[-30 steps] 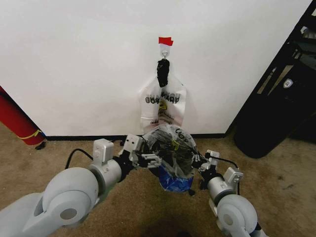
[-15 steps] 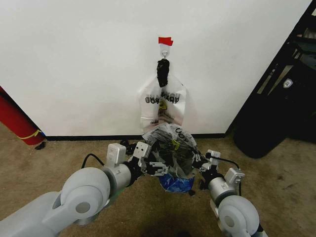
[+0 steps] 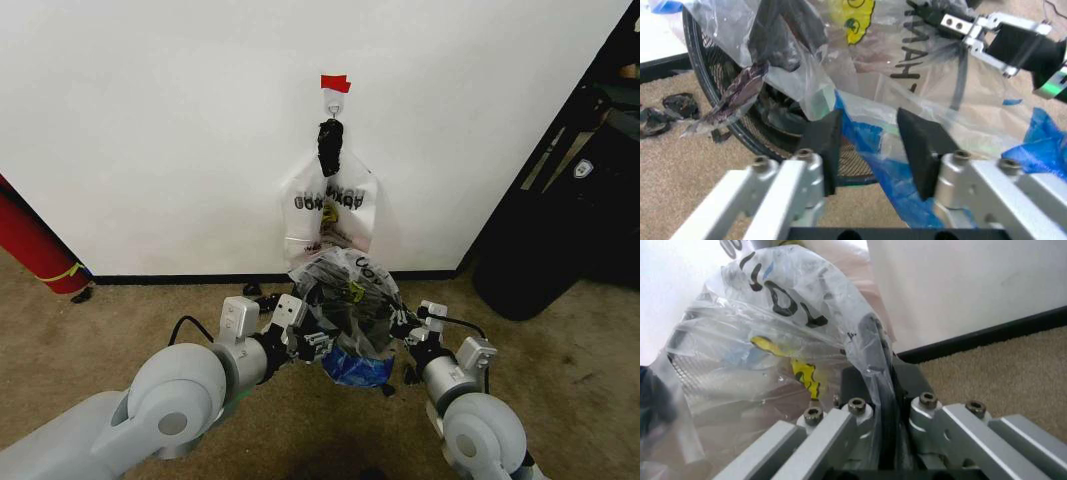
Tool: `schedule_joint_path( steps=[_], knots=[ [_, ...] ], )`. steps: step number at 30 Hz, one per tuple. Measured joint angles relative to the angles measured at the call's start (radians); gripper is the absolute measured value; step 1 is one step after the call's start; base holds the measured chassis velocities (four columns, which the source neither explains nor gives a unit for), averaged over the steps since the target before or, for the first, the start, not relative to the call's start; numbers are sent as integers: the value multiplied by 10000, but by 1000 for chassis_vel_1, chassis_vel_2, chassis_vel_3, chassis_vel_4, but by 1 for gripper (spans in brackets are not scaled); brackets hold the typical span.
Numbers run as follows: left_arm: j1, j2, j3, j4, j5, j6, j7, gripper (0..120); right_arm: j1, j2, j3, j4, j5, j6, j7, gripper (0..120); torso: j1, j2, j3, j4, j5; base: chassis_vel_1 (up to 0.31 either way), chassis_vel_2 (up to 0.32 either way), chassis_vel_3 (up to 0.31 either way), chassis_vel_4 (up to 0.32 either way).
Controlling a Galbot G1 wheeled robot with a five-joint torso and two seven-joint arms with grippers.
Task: Pick up the garbage bag from the wall and place it over the trash bin.
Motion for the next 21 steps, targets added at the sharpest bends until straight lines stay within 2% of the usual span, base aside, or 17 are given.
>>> schedule_joint_path(
  steps=[4,5,8,19,21],
  knots=[
    [67,42,7,27,28,75,-15,12,29,-12,10,27,71,5,0,1,0,0,0,0,-1,0,0,0,0],
    [67,42,7,27,28,75,-15,12,29,-12,10,27,71,5,0,1,0,0,0,0,-1,0,0,0,0],
    [114,50,5,29,46,80,-35,0,29,4,15,68,99,9,-1,1,0,0,0,0,-1,0,0,0,0],
    [527,127,-479,-158,124,54,-22,0,-6,88,142,76,412,34,70,1,0,0,0,-1,-1,0,0,0,0],
    [993,139,-927,-321,139,44,14,0,17,119,245,76,732,54,177,1,0,0,0,-1,0,0,0,0,0]
  ],
)
